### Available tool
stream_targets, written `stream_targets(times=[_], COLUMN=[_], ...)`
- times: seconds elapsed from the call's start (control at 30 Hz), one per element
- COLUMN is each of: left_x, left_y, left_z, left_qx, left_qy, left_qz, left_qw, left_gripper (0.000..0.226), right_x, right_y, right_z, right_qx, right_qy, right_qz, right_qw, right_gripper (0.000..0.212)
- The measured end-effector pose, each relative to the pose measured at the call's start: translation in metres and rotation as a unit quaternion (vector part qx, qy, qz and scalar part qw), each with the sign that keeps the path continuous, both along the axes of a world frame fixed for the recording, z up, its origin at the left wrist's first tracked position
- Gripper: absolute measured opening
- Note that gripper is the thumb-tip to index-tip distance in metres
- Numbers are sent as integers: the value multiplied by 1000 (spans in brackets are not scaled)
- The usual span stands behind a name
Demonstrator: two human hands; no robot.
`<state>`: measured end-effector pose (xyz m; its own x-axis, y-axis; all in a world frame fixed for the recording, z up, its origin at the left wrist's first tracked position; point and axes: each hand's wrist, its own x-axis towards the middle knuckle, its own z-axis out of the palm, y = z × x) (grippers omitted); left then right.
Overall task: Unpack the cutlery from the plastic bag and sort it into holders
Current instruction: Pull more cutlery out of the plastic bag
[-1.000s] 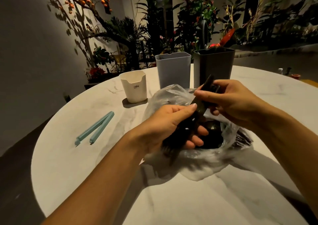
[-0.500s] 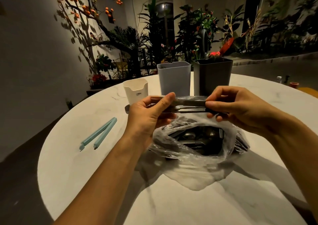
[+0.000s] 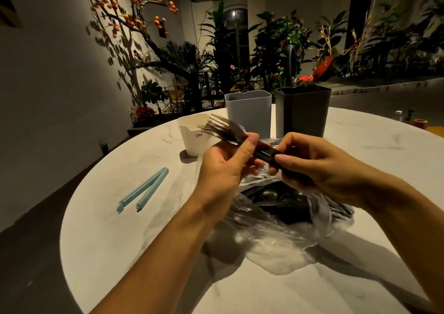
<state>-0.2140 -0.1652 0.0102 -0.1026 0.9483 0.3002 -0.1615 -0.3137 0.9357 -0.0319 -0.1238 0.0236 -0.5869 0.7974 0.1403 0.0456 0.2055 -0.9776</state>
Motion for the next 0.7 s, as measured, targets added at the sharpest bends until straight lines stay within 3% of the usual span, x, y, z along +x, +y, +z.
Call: stream_targets(times=[0.1, 0.23, 0.33, 0.5, 0.7], left_x=[4, 0, -1, -3, -1], left_y=[0, 1, 0, -1, 0], left_z=[-7, -9, -7, -6, -9], left_qx=[-34, -73, -79, -57, -26], left_qy=[53, 80, 86, 96, 88], left_qz=[6, -5, -16, -24, -15], left_qw=[998, 994, 993, 993, 996], left_gripper=[28, 25, 27, 17, 36], right_x=[-6, -6, -5, -9, -11], right_y=[0, -1, -3, -5, -5], right_z=[-6, -9, -5, -5, -4], right_qx=[-15, 52, 63, 82, 62], right_qy=[-19, -114, -109, -106, -88], right_qz=[9, 8, 0, -30, -35], right_qw=[1000, 992, 992, 991, 994], right_gripper=[18, 15, 30, 31, 30])
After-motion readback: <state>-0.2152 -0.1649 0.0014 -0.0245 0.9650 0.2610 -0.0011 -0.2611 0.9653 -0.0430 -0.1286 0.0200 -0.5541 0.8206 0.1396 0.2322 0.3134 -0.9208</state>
